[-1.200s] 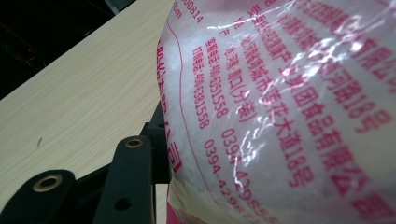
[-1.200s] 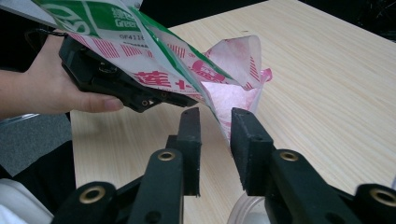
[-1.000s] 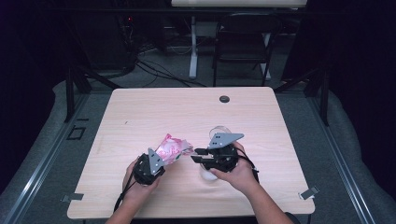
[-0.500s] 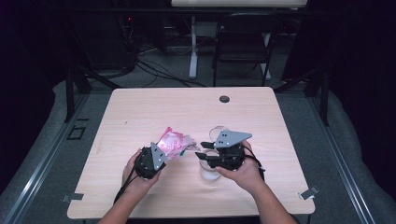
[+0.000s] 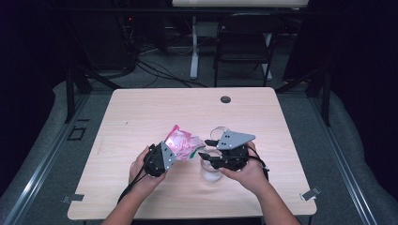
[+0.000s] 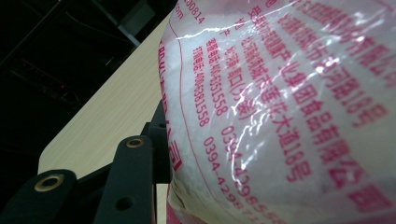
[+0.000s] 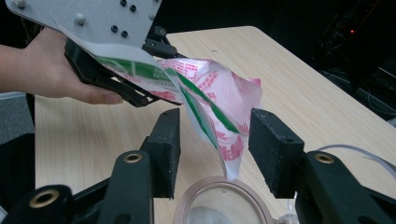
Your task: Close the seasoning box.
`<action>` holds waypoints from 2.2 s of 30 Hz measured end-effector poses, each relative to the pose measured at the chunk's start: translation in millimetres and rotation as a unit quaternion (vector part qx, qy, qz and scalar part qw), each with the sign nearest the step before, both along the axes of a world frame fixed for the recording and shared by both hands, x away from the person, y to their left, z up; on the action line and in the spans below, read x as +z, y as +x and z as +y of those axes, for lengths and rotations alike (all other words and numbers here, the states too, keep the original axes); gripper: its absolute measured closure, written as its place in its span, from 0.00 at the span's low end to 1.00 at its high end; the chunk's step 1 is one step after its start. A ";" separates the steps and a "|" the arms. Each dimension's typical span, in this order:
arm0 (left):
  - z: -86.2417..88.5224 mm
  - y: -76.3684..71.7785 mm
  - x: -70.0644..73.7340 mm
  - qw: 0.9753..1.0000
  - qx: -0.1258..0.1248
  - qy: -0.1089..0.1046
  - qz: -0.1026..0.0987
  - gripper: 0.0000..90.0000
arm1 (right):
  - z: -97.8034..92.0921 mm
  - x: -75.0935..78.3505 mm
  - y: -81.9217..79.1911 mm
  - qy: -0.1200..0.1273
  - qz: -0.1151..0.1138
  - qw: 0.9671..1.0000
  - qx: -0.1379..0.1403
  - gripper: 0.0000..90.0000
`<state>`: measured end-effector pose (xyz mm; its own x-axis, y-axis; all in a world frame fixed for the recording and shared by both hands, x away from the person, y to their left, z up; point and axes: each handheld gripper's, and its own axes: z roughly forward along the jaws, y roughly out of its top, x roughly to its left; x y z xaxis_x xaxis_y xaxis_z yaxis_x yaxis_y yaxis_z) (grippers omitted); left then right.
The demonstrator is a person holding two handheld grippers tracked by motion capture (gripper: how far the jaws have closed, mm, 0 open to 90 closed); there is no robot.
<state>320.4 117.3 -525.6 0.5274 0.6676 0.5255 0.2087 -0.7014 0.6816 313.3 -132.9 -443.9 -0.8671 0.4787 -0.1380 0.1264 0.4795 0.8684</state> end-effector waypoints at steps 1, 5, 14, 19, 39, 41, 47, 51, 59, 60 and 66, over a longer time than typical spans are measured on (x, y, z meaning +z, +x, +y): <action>0.0 0.0 0.0 1.000 0.000 0.000 0.000 0.65 | 1.0 -0.2 -0.3 -0.003 -0.002 1.000 0.001 0.59; -3.4 -4.2 -2.3 1.000 -0.010 0.011 -0.003 0.65 | 5.7 -1.6 -2.2 -0.011 -0.008 1.000 0.009 0.60; -6.7 -7.9 -5.0 1.000 -0.017 0.017 -0.008 0.65 | 13.6 -7.4 -3.5 -0.026 -0.003 0.999 0.026 0.65; -5.7 -8.4 -5.3 0.999 -0.017 0.025 -0.011 0.65 | 14.6 -9.1 -3.3 -0.032 0.003 0.999 0.029 0.74; -4.0 -12.5 -1.1 0.998 -0.011 0.043 -0.040 0.66 | 14.1 -11.0 -1.9 -0.018 0.042 0.998 0.037 1.00; -4.2 -12.6 -1.1 0.998 -0.012 0.044 -0.042 0.66 | 13.8 -11.0 -1.7 -0.016 0.046 0.998 0.036 1.00; -5.6 -12.7 -0.7 0.997 -0.012 0.053 -0.052 0.66 | 11.4 -12.3 0.9 -0.002 0.069 0.997 0.033 1.00; -7.2 -12.1 0.5 0.996 -0.012 0.066 -0.063 0.67 | 9.5 -13.0 2.2 0.001 0.079 0.996 0.030 1.00; -9.7 -11.2 7.6 0.992 -0.017 0.085 -0.087 0.67 | 5.0 -12.2 4.0 0.014 0.090 0.995 0.028 1.00; -10.0 -11.2 7.9 0.992 -0.016 0.086 -0.091 0.67 | 4.8 -12.2 4.0 0.015 0.090 0.995 0.028 1.00; -11.2 -11.5 9.4 0.990 -0.018 0.095 -0.100 0.67 | 3.4 -11.9 4.0 0.015 0.089 0.996 0.024 1.00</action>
